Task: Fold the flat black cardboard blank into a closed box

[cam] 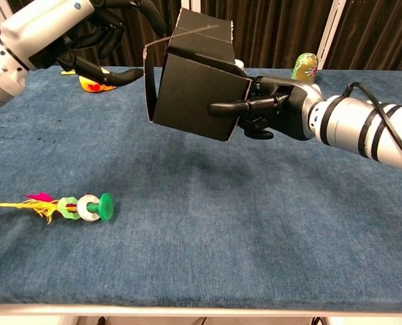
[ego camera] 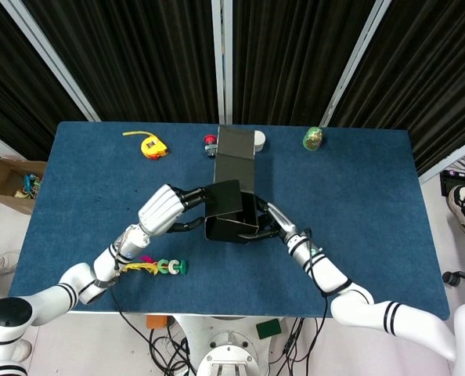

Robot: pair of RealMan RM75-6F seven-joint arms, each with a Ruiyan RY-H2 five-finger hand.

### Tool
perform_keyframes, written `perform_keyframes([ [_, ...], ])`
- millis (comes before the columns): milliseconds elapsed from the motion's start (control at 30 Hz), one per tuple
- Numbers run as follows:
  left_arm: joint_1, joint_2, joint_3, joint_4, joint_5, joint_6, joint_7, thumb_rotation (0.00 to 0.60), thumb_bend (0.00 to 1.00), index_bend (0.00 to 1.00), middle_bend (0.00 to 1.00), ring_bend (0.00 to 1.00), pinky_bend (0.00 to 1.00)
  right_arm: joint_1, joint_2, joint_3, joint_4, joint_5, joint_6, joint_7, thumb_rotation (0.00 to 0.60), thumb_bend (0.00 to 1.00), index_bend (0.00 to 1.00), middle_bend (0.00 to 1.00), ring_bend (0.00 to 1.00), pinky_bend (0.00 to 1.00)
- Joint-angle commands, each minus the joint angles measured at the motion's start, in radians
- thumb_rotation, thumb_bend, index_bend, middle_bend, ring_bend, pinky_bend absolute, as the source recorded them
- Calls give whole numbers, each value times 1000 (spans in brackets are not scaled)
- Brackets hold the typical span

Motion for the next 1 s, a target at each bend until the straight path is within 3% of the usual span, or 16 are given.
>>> perform_keyframes([
  [33, -12, -5, 10, 20, 12, 5, -3, 600, 244, 357, 347, 753, 955, 10, -7, -8, 14, 5, 1, -20, 600, 371, 437, 448, 844, 1000],
  [500, -56, -134, 74, 276, 33, -14, -56, 600, 244, 385, 369, 753, 954, 73, -73, -43, 129, 66, -9, -170, 600, 372, 437, 444, 840, 1000],
  [1000, -55, -273, 146, 517, 22, -57, -117, 600, 246, 397, 376, 753, 954, 88, -135, -84, 268, 15, -10, -157, 600, 373, 437, 438, 838, 1000],
])
